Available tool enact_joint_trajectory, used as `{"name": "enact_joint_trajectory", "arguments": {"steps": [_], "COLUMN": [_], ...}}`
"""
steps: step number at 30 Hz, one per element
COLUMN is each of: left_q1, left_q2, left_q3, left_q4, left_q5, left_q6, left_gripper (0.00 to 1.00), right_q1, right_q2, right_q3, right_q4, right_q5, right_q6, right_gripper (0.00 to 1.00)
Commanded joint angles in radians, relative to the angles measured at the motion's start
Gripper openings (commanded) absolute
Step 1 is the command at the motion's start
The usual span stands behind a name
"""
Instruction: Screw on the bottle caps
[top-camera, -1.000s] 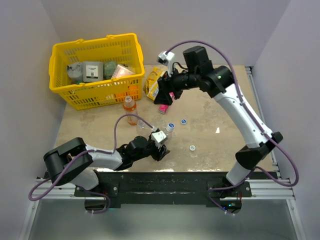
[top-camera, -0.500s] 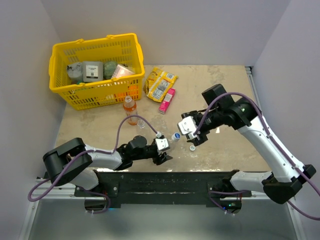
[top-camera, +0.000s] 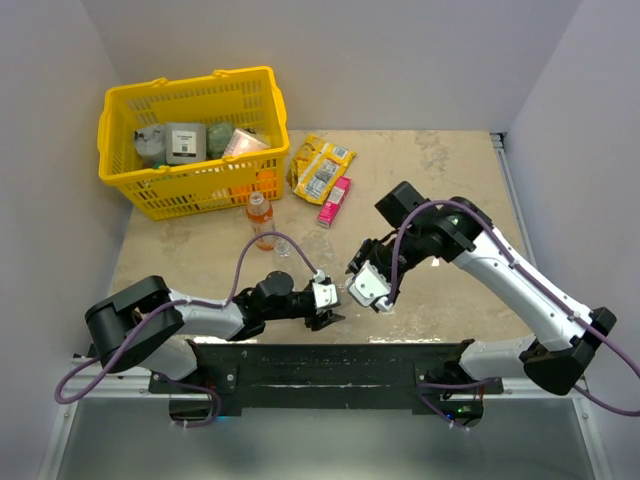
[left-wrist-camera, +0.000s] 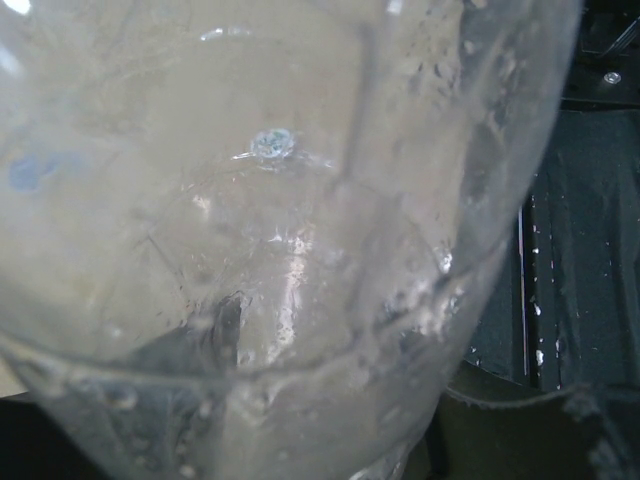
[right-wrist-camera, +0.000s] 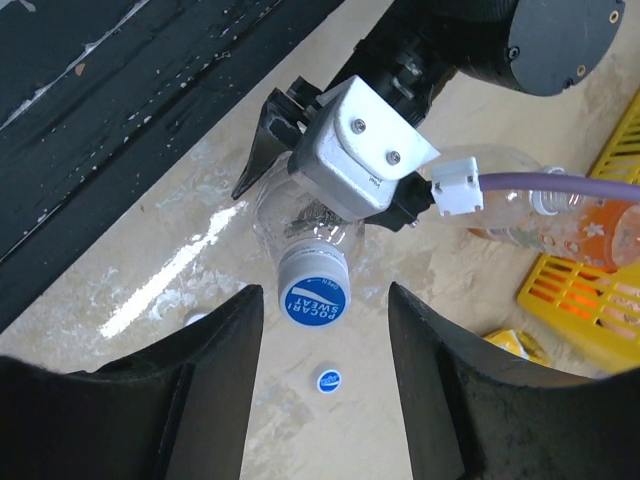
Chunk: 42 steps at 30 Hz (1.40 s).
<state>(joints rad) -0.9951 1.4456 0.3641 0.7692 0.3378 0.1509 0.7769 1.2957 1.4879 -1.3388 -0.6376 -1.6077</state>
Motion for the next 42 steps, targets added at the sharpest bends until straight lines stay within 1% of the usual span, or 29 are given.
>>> {"name": "enact_joint_trajectory", "arguments": {"steps": [1,9,12,15,16,18,19,20,21,22,23,24,25,26,27,28,29,30,32,34,35,38,39,40,41,42], "left_q1": [0.01,0.013,0.015,0.015,0.015,0.015,0.015,0.013,0.012,0.012,0.012,0.01,0.01,0.01,0.007,0.003,-0.002,-0.01,-0.017,-0.02,-0.02,-0.02,-0.02,-0.02,-0.02,-0.02], "left_q2": [-0.03,-0.036,-0.036,-0.031,-0.031,-0.028,-0.027,-0.022,-0.022,-0.021,-0.021,-0.021,-0.024,-0.019,-0.017,-0.014,-0.008,-0.004,0.01,0.016,0.021,0.019,0.018,0.016,0.013,0.013], "left_q3": [0.032,0.026,0.026,0.026,0.027,0.026,0.027,0.032,0.038,0.045,0.062,0.07,0.079,0.102,0.114,0.124,0.142,0.15,0.159,0.151,0.148,0.127,0.122,0.113,0.108,0.104], "left_q4": [0.05,0.062,0.07,0.079,0.081,0.091,0.096,0.105,0.105,0.105,0.104,0.099,0.097,0.081,0.07,0.061,0.041,0.03,0.006,-0.002,-0.017,-0.036,-0.041,-0.047,-0.054,-0.056], "left_q5": [0.018,0.014,0.007,0.004,0.001,-0.014,-0.049,-0.074,-0.107,-0.188,-0.233,-0.278,-0.355,-0.376,-0.382,-0.399,-0.402,-0.402,-0.396,-0.387,-0.387,-0.384,-0.381,-0.369,-0.362,-0.35], "left_q6": [0.041,0.038,0.039,0.038,0.041,0.042,0.041,0.032,0.02,-0.022,-0.049,-0.08,-0.143,-0.183,-0.204,-0.246,-0.264,-0.278,-0.303,-0.315,-0.318,-0.327,-0.329,-0.329,-0.33,-0.33], "left_gripper": [0.0,0.0,0.0,0.0,0.0,0.0,0.0,0.0,0.0,0.0,0.0,0.0,0.0,0.0,0.0,0.0,0.0,0.0,0.0,0.0,0.0,0.0,0.0,0.0,0.0,0.0], "right_q1": [0.021,0.03,0.03,0.03,0.03,0.03,0.027,0.028,0.028,0.028,0.028,0.027,0.007,-0.011,-0.037,-0.083,-0.094,-0.125,-0.136,-0.139,-0.145,-0.157,-0.163,-0.169,-0.179,-0.204], "right_q2": [0.001,0.013,0.013,0.027,0.034,0.071,0.091,0.111,0.131,0.172,0.191,0.214,0.238,0.246,0.251,0.257,0.24,0.238,0.244,0.252,0.261,0.267,0.277,0.287,0.295,0.322], "right_q3": [0.0,-0.024,-0.038,-0.04,-0.032,-0.018,0.004,0.015,0.023,0.026,0.022,0.015,-0.006,-0.021,-0.037,-0.055,-0.055,-0.058,-0.02,0.049,0.075,0.173,0.196,0.263,0.311,0.365], "right_q4": [-0.086,-0.086,-0.086,-0.085,-0.083,-0.053,-0.054,-0.06,-0.086,-0.088,-0.083,-0.065,-0.047,-0.021,0.031,0.068,0.113,0.192,0.199,0.187,0.176,0.121,0.08,0.052,0.024,-0.043], "right_q5": [0.015,0.053,0.055,0.056,0.058,0.044,0.041,0.033,0.023,-0.002,-0.01,-0.014,-0.057,-0.083,-0.12,-0.149,-0.14,-0.145,-0.203,-0.195,-0.194,-0.165,-0.152,-0.14,-0.129,-0.132], "right_q6": [-0.075,-0.084,-0.075,-0.045,-0.025,0.113,0.168,0.26,0.309,0.372,0.526,0.608,0.694,0.87,0.952,1.026,1.245,1.323,1.422,1.473,1.482,1.451,1.43,1.409,1.345,1.3], "right_gripper": [0.54,0.5,0.46,0.38,0.31,0.24,0.17,0.15,0.14,0.12,0.11,0.09,0.06,0.05,0.04,0.0,0.0,0.0,0.0,0.05,0.07,0.26,0.35,0.39,0.43,0.47]}}
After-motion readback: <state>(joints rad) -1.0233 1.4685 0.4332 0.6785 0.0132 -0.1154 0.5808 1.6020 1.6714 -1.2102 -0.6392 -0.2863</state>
